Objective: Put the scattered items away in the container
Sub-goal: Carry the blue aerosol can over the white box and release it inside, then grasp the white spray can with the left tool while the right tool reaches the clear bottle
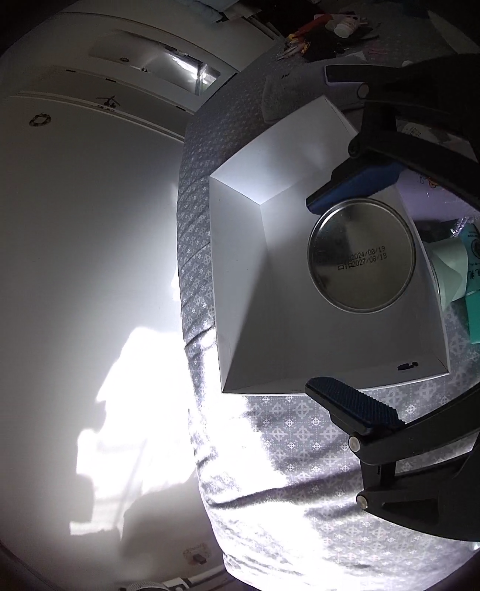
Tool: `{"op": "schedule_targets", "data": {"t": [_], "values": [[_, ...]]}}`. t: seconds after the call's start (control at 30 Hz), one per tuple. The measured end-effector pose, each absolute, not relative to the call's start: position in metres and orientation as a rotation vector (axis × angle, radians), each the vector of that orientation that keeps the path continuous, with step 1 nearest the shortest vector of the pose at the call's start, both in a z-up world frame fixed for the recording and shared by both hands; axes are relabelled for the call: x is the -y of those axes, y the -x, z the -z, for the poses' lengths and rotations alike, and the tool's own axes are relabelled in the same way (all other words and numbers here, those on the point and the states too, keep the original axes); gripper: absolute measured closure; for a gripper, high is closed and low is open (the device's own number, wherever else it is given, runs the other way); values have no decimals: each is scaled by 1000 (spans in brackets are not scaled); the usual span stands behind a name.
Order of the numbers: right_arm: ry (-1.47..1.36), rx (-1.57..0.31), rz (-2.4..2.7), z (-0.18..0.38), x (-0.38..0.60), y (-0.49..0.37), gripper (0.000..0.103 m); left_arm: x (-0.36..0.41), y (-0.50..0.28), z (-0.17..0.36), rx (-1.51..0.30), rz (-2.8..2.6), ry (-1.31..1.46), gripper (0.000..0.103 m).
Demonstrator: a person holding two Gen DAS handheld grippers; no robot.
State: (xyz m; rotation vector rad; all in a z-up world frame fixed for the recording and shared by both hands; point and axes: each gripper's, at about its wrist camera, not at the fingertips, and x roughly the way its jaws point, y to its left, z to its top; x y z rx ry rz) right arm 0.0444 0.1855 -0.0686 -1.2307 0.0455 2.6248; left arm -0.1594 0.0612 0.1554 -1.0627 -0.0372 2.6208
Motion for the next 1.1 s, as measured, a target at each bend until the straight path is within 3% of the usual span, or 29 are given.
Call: {"op": "schedule_targets", "data": {"t": [0.27,0.33,0.4,0.83,1.1], "values": [[1231,-45,-2625,68,-185,-44,0,-34,104,-162,41,-2709,953,11],[1231,-45,-2625,69,-186,-44,0,-33,85,-160,13,-2719,928,4],[1230,-45,-2625,69,-186,-44,0,-32,67,-155,-1,-2732,915,3],[1230,-46,-2625,69,-186,-44,0,-39,13,-111,48,-2590,1107,3],[1230,-45,-2625,69,-186,-44,0,-63,1,-95,-20,-2437,1138,3]]}}
